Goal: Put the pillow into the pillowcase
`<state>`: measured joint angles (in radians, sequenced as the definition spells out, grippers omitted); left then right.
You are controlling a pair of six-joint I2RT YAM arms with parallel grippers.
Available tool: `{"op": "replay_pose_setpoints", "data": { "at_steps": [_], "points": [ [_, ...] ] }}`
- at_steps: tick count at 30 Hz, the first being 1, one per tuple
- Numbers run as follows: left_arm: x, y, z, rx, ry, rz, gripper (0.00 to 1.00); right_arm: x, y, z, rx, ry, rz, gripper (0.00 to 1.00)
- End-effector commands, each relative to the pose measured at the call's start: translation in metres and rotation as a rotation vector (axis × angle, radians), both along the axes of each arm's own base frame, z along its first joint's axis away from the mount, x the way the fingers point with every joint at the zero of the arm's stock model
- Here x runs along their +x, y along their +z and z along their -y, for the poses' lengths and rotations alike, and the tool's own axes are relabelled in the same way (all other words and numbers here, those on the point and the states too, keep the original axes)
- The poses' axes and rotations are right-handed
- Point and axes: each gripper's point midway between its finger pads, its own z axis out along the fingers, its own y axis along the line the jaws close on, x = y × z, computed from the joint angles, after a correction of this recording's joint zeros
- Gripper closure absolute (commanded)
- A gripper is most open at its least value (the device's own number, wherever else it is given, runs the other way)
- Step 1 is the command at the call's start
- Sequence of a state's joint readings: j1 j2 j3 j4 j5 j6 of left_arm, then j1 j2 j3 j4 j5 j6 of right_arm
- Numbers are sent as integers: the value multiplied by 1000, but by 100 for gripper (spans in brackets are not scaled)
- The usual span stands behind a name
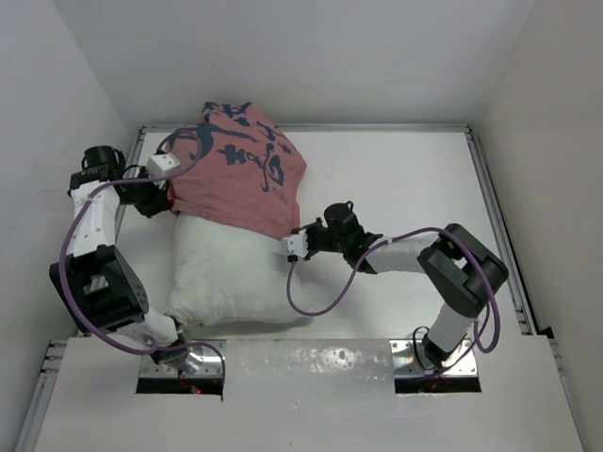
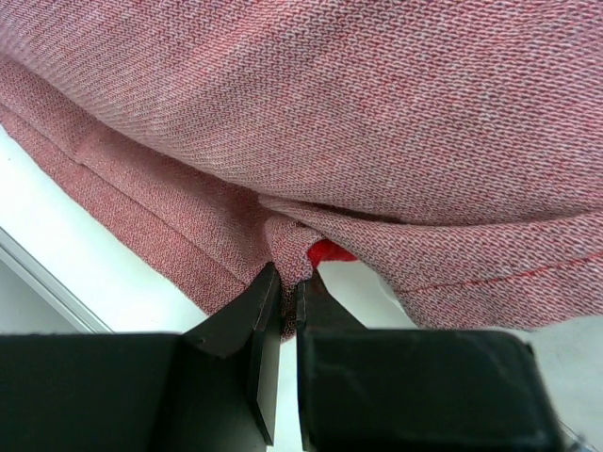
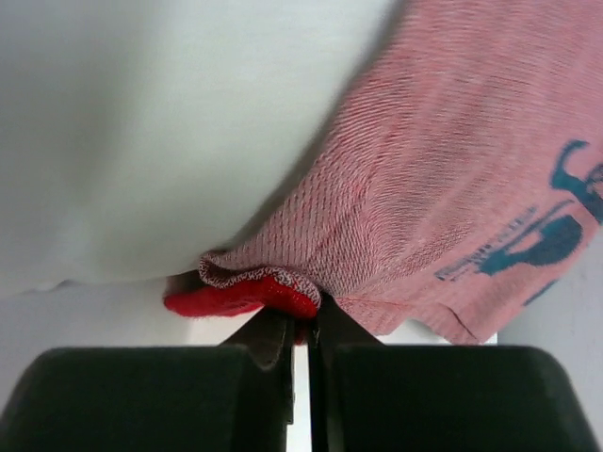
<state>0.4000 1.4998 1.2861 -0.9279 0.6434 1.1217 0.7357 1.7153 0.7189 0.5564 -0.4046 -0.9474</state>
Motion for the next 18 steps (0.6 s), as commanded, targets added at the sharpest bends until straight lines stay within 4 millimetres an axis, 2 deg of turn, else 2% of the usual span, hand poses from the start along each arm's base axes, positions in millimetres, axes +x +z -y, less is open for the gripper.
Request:
{"op": "replay_pose_setpoints", "data": {
  "at_steps": [1, 3, 4, 5, 6, 7, 8, 9, 10, 11, 12, 13, 14, 15, 16, 17, 18],
  "points": [
    [8, 28, 0, 1, -28, 79, 100, 15, 53, -10, 173, -94, 24, 100],
    [-1, 35, 7, -20, -57, 67, 100, 20, 71, -8, 214, -134, 8, 100],
    [0, 50, 13, -43, -81, 97, 100, 21, 82, -7, 280, -177, -80, 100],
    [-1, 59, 17, -64, -92, 107, 100, 20, 128, -14, 373, -134, -94, 100],
    [-8, 66, 25, -99, -109, 91, 100, 17, 138, -14, 390, -137, -177, 100],
    [-4, 94, 32, -133, -134, 153, 100, 17, 160, -15, 465, -168, -285, 100],
    [-3, 107, 37, -164, -146, 174, 100, 21, 217, -18, 554, -157, -267, 100],
    [-4, 127, 50, -253, -147, 185, 100, 23, 234, -14, 616, -206, -381, 100],
    [3, 161, 53, -276, -148, 254, 100, 30, 287, -10, 732, -212, -386, 100],
    [6, 183, 58, -349, -116, 263, 100, 36, 318, 0, 820, -223, -419, 100],
    [7, 231, 68, -394, -165, 368, 100, 49, 343, 20, 932, -263, -514, 100],
    [11, 253, 71, -436, -161, 397, 100, 52, 388, 34, 1024, -240, -491, 100],
    [20, 289, 72, -516, -124, 442, 100, 60, 408, 47, 1084, -259, -483, 100],
    [18, 316, 75, -563, -144, 485, 100, 73, 423, 66, 1148, -298, -495, 100],
    [24, 361, 69, -516, -201, 669, 100, 75, 460, 82, 1216, -286, -471, 100],
    [20, 371, 72, -705, -122, 546, 100, 95, 463, 100, 1274, -320, -553, 100],
    [24, 385, 67, -749, -106, 570, 100, 103, 470, 110, 1304, -316, -595, 100]
  ]
}}
